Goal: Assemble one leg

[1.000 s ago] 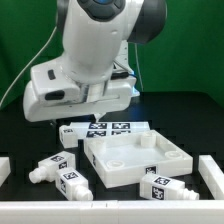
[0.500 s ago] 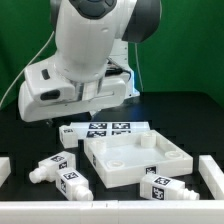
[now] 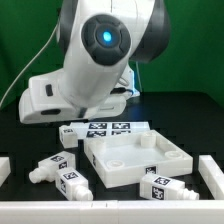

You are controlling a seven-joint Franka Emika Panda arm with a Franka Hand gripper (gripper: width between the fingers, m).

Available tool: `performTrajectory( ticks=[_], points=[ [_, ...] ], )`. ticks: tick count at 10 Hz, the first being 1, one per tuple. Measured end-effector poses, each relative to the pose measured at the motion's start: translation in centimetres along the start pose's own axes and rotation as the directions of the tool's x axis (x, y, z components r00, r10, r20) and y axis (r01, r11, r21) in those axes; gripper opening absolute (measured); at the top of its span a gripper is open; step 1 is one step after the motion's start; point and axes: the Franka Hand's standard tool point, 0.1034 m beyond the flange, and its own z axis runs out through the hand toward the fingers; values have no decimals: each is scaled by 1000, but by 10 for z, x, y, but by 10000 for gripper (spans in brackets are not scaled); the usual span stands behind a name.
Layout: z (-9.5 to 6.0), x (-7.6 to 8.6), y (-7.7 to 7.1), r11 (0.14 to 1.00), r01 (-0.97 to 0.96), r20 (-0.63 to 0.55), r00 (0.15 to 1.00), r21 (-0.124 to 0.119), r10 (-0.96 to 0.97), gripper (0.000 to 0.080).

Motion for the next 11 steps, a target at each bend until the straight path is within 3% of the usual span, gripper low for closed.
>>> performTrajectory(
  ticks=[3, 8, 11],
  points=[
    [1, 4, 0, 1000, 5, -8, 1000, -2, -5, 649],
    [32, 15, -8, 1000, 3, 52, 999, 14, -3, 649],
    [41, 19, -9, 1000, 9, 59, 998, 21, -10, 649]
  ],
)
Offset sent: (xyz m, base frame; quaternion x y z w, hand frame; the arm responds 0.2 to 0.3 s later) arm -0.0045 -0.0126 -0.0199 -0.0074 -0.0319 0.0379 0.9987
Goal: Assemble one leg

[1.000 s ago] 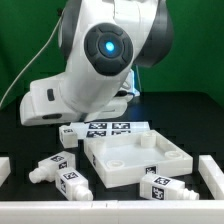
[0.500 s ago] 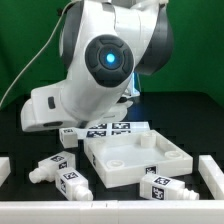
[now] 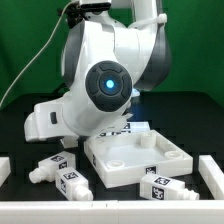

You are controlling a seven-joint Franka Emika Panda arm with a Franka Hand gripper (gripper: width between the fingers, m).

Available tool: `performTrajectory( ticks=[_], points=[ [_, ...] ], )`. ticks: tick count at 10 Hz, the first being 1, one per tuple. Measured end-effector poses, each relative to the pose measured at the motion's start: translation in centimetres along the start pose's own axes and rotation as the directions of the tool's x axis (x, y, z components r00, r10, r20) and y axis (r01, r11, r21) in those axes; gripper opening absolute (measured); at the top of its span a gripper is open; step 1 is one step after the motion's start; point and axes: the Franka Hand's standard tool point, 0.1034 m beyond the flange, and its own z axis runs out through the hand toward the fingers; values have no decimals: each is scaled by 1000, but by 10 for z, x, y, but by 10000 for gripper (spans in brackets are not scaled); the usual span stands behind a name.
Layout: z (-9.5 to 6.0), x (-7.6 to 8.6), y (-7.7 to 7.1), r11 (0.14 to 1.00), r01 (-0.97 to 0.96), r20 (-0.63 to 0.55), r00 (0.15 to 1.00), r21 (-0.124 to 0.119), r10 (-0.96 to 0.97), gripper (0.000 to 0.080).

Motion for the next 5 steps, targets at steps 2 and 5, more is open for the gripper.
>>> performTrajectory(
  ticks=[2, 5],
  points=[
    [3, 1, 1, 1000, -1, 3, 1000, 4, 1, 522],
    [3, 2, 1, 1000, 2, 0, 1000, 2, -2, 281]
  ],
)
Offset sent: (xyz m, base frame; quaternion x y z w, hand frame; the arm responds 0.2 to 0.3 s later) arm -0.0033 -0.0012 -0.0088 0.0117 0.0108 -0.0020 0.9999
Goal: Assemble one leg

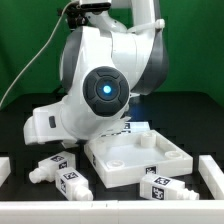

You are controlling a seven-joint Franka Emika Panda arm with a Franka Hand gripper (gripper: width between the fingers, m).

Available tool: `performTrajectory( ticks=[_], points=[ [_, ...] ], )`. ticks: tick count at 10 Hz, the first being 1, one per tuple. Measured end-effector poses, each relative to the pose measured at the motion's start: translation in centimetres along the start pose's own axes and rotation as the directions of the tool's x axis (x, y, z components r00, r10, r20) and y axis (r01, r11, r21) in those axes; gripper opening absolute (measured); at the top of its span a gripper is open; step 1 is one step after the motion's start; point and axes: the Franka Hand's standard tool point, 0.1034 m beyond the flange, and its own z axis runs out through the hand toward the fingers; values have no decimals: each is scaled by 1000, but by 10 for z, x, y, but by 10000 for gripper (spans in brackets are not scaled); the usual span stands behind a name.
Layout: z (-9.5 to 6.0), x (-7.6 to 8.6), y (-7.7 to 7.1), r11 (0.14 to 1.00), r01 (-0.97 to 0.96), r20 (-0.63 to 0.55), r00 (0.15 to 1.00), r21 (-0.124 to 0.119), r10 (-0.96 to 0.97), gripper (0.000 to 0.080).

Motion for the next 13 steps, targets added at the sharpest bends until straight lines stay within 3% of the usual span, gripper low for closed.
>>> performTrajectory(
  ticks=[2, 3, 4, 7, 9, 11, 13],
  points=[
    [-18, -11, -7, 1000, 4, -3, 1000, -10, -4, 281],
    [-36, -22, -16, 1000, 11, -20, 1000, 0, -11, 281],
    [-55, -32, -26, 1000, 20, -37, 999, -5, -20, 281],
    [-98, -48, -37, 998, 37, -115, 992, -45, -42, 281],
    [-102, -35, -32, 998, 34, -240, 970, -55, -46, 282],
    [-103, -39, -33, 997, 29, -334, 941, -68, -50, 282],
    [-137, -33, -51, 998, 23, -501, 864, -58, -49, 282]
  ],
)
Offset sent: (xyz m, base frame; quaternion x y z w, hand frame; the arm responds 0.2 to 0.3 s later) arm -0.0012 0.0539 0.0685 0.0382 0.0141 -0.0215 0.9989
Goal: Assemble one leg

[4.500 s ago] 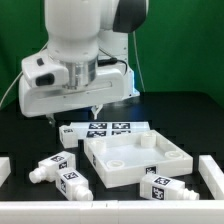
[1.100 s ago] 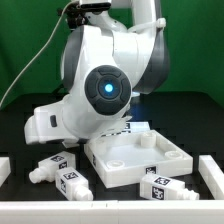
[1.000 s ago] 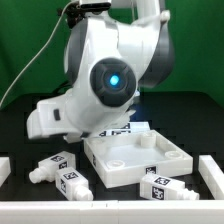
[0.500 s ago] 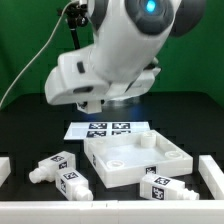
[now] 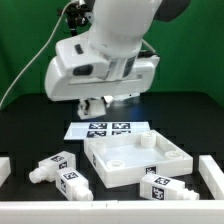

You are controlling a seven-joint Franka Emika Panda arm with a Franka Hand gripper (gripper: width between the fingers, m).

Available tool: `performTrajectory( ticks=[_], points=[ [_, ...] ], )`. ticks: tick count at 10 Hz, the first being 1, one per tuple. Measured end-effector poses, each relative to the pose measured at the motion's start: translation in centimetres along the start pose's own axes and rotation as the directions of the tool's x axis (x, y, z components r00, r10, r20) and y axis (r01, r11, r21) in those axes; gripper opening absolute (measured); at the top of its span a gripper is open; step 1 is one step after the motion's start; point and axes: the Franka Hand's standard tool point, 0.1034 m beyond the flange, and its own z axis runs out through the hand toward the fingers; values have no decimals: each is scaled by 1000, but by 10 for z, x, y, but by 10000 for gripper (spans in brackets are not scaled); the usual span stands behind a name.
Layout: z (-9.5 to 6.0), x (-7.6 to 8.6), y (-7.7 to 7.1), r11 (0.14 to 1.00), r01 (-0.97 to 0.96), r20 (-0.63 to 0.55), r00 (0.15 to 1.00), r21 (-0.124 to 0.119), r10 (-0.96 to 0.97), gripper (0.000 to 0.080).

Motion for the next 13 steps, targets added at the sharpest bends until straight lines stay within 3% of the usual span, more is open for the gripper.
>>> performTrajectory(
  ticks=[2, 3, 6, 7, 8, 9, 10, 11, 12, 13],
  points=[
    [-24, 20, -5, 999, 31, -143, 989, -17, -33, 282],
    [-25, 23, 0, 997, 61, -226, 972, -44, -70, 282],
    [-23, 25, 4, 997, 47, -404, 912, -62, -68, 282],
    [-16, 17, 1, 1000, -1, -442, 897, -14, -6, 282],
    [-21, 19, -10, 999, -27, -464, 885, 28, 37, 282],
    [-32, 30, -24, 997, -39, -509, 859, 60, 65, 282],
    [-41, 41, -28, 997, -40, -567, 821, 66, 71, 282],
    [-47, 50, -22, 999, -37, -658, 752, 13, 36, 282],
    [-46, 48, -13, 997, -59, -717, 697, -56, 1, 282],
    [-40, 42, -5, 993, -82, -738, 675, -81, -4, 282]
  ],
)
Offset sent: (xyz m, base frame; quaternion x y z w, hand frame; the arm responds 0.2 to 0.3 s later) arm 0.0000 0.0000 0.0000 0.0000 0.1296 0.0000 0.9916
